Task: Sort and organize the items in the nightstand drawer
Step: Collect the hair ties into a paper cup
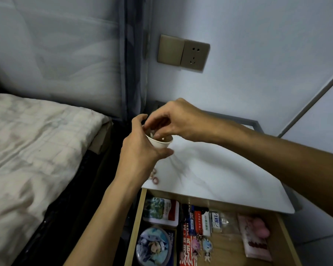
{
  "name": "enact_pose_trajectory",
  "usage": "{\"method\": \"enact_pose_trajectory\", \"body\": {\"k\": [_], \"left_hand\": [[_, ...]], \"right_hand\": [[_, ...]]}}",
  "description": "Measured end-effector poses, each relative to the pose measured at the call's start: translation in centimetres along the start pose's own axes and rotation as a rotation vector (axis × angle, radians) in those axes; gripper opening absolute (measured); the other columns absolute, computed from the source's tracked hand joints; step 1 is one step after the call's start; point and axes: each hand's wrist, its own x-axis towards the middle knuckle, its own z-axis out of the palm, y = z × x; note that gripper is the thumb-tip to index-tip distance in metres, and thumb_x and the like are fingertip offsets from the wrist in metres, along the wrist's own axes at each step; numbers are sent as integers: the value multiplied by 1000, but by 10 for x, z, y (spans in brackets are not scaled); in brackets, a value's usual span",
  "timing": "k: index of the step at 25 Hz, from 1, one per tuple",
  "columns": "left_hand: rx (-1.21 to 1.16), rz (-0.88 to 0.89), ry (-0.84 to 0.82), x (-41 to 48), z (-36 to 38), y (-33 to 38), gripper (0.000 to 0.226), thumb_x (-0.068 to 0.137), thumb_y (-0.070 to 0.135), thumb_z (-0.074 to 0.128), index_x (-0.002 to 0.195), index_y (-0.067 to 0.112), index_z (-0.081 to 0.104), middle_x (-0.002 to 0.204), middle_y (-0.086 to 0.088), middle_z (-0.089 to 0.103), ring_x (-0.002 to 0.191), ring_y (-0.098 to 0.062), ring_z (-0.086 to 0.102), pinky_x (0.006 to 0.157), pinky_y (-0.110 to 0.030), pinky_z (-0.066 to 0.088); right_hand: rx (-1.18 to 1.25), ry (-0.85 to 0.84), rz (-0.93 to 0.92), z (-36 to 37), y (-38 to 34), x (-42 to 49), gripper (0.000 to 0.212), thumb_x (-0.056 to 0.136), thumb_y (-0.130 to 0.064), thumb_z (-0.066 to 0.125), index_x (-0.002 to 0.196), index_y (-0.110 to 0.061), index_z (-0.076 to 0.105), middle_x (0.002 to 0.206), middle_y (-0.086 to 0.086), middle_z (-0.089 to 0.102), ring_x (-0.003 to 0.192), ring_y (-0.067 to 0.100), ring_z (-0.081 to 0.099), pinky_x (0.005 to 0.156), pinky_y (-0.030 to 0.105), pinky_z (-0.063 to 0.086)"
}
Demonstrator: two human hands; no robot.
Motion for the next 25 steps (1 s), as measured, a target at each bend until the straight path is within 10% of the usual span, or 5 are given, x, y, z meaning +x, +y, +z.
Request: {"method": "enact_pose_trajectory", "body": {"k": [8, 15, 25], "left_hand": [[-69, -63, 184, 6, -19, -3, 101, 60, 20, 91, 143, 25, 33, 111, 5, 51, 95, -11, 55, 81, -23, 47], [-42, -64, 262, 6, -32, -7, 96, 65, 19, 89, 142, 22, 32, 111, 4, 49, 98, -15, 54, 81, -26, 44], [-5, -50, 204, 6, -27, -9, 96, 63, 21, 90, 141, 23, 35, 112, 3, 53, 105, -19, 57, 91, -33, 50]], "right_hand": [[491, 354, 197, 13, 29, -4, 15, 92, 2, 60, 101, -7, 68, 92, 14, 72, 80, 17, 68, 71, 22, 57], [95, -49, 343, 120, 64, -16, 48, 79, -42, 78, 121, -23, 63, 111, -1, 56, 93, 13, 56, 73, 19, 44], [194, 120, 336, 138, 78, -24, 6, 84, -15, 75, 89, -14, 72, 88, -2, 69, 77, 4, 63, 71, 18, 51]]}}
